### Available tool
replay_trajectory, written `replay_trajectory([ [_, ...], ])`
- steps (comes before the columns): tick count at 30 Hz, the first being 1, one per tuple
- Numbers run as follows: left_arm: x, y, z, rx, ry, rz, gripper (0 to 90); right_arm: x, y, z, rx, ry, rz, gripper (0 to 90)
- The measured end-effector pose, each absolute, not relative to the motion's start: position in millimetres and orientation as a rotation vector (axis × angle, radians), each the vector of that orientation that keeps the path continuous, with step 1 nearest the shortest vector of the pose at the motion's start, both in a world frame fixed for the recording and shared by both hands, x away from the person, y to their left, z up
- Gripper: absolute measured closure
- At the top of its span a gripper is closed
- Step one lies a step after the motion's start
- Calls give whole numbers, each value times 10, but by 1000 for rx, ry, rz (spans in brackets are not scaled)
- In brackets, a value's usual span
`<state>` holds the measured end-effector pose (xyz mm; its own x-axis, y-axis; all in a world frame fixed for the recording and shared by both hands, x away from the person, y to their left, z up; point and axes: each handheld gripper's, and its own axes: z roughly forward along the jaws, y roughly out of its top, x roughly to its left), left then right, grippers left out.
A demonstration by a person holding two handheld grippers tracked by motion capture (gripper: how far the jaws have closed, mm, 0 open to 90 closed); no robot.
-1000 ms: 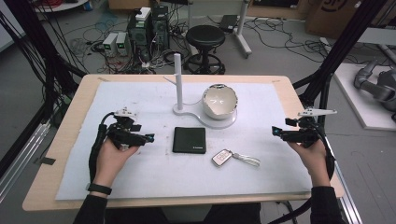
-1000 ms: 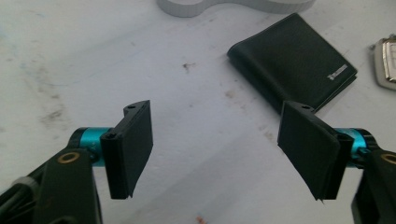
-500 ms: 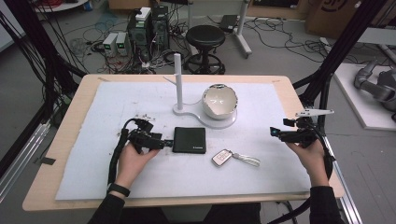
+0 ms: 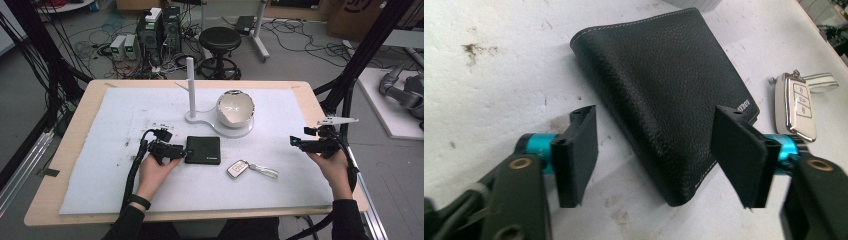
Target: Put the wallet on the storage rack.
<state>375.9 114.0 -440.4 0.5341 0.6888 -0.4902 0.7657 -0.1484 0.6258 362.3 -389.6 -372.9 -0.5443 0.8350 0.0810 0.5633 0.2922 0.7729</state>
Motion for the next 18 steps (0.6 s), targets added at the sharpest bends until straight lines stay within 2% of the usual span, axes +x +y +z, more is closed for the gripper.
replay_trajectory([
  [4, 3765, 1129, -4419, 1865, 1196, -114, 470, 3621, -3898, -3725, 1261, 2227, 1121, 220],
  [18, 3726, 1104, -4495, 1785, 1248, -82, 655, 3629, -3883, -3739, 1267, 2233, 1118, 232],
])
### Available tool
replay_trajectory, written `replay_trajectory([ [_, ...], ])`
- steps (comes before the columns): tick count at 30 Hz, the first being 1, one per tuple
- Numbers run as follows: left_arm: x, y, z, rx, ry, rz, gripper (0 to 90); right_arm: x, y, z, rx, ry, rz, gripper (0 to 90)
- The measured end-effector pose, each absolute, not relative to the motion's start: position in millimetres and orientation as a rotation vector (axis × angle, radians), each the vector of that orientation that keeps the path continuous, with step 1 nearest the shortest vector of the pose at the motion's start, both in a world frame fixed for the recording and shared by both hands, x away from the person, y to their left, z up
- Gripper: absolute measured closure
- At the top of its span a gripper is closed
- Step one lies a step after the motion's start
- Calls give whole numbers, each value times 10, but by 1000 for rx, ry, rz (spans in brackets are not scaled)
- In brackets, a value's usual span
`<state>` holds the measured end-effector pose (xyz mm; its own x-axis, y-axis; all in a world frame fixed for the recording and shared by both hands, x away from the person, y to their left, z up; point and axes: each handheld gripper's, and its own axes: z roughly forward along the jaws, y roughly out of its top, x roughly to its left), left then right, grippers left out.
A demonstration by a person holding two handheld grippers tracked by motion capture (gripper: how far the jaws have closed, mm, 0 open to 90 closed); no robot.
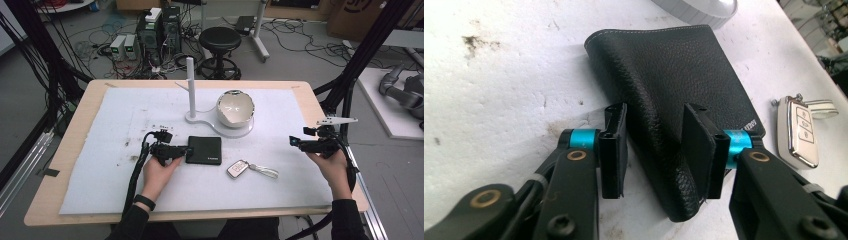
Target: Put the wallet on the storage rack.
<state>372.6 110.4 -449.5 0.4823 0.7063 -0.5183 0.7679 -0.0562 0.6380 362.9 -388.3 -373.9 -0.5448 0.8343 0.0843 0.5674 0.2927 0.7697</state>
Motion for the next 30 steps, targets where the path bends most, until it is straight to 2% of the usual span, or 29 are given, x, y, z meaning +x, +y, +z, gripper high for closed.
replay_trajectory([
  [7, 3719, 1110, -4480, 1770, 1195, -88, 791, 3626, -3881, -3737, 1264, 2233, 1117, 239],
  [13, 3676, 1122, -4323, 1729, 1098, -54, 815, 3629, -3899, -3740, 1266, 2227, 1121, 239],
  [22, 3619, 1091, -3867, 1667, 933, 1, 826, 3622, -3894, -3735, 1267, 2229, 1122, 239],
  [30, 3705, 984, -3527, 1577, 841, 15, 827, 3629, -3882, -3745, 1265, 2234, 1122, 239],
])
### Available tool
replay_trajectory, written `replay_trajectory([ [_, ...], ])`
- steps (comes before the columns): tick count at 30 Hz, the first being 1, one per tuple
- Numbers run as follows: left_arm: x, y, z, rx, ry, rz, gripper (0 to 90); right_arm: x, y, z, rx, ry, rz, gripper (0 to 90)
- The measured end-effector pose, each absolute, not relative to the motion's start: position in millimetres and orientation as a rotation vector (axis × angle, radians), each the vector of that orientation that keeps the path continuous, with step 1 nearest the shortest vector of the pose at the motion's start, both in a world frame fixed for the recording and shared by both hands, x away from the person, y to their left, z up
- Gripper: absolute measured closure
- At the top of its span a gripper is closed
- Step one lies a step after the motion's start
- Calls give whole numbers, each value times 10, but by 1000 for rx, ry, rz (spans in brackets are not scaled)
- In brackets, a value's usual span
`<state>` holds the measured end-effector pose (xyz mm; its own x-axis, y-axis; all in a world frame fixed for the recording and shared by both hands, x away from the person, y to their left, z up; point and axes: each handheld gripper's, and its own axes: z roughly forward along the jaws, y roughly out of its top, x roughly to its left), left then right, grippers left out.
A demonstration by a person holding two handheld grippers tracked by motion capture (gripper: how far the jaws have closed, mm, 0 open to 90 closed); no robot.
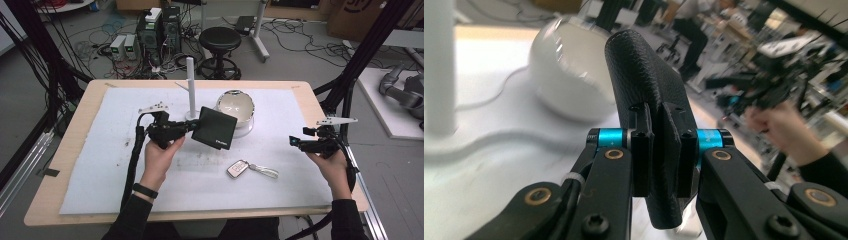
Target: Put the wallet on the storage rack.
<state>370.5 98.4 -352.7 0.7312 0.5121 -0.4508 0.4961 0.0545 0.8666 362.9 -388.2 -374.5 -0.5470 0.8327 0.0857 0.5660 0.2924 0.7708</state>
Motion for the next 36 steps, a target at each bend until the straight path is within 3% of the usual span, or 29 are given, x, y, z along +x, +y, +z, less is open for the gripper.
replay_trajectory([
  [8, 4011, 638, -3302, 1562, 809, 55, 827, 3630, -3885, -3746, 1265, 2231, 1128, 239],
  [18, 4341, 386, -3279, 1568, 827, 137, 827, 3636, -3876, -3754, 1265, 2237, 1132, 239],
  [24, 4518, 220, -3343, 1630, 832, 245, 827, 3646, -3862, -3769, 1257, 2246, 1129, 238],
  [36, 4523, 14, -3377, 1741, 802, 484, 824, 3649, -3859, -3778, 1259, 2248, 1137, 238],
])
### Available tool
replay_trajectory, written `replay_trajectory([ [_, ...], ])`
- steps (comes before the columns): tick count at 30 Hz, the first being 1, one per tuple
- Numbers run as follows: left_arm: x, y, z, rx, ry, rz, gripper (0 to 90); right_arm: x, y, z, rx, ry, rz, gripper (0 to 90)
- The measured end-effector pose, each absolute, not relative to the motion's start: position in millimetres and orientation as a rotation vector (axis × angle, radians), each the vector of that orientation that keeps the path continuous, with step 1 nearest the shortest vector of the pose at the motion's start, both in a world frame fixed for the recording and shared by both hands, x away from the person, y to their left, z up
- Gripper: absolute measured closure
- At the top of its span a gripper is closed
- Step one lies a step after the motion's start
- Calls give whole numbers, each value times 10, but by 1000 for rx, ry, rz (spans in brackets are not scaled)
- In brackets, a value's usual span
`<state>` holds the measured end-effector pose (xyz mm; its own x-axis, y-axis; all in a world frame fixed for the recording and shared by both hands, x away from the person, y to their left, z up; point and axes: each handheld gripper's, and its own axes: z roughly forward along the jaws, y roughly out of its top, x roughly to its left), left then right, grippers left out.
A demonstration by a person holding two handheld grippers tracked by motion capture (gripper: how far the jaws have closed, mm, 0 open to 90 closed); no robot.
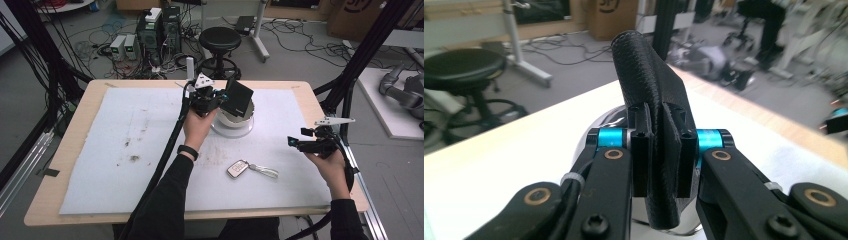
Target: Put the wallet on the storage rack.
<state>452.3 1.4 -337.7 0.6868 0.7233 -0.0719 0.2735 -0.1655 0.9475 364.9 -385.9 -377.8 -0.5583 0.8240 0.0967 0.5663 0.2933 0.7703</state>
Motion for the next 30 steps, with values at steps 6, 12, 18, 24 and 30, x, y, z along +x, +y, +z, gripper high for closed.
replay_trajectory([
  [6, 4494, -28, -3392, 1803, 782, 567, 767, 3650, -3858, -3779, 1258, 2249, 1133, 239],
  [12, 4467, -19, -3424, 1830, 815, 573, 494, 3642, -3863, -3772, 1260, 2246, 1134, 239],
  [18, 4420, 74, -3425, 1826, 826, 555, 459, 3647, -3863, -3775, 1257, 2247, 1132, 239],
  [24, 4422, 88, -3480, 1863, 832, 516, 491, 3644, -3847, -3776, 1257, 2248, 1125, 239],
  [30, 4461, 97, -3494, 1865, 833, 506, 665, 3647, -3842, -3784, 1252, 2253, 1126, 239],
])
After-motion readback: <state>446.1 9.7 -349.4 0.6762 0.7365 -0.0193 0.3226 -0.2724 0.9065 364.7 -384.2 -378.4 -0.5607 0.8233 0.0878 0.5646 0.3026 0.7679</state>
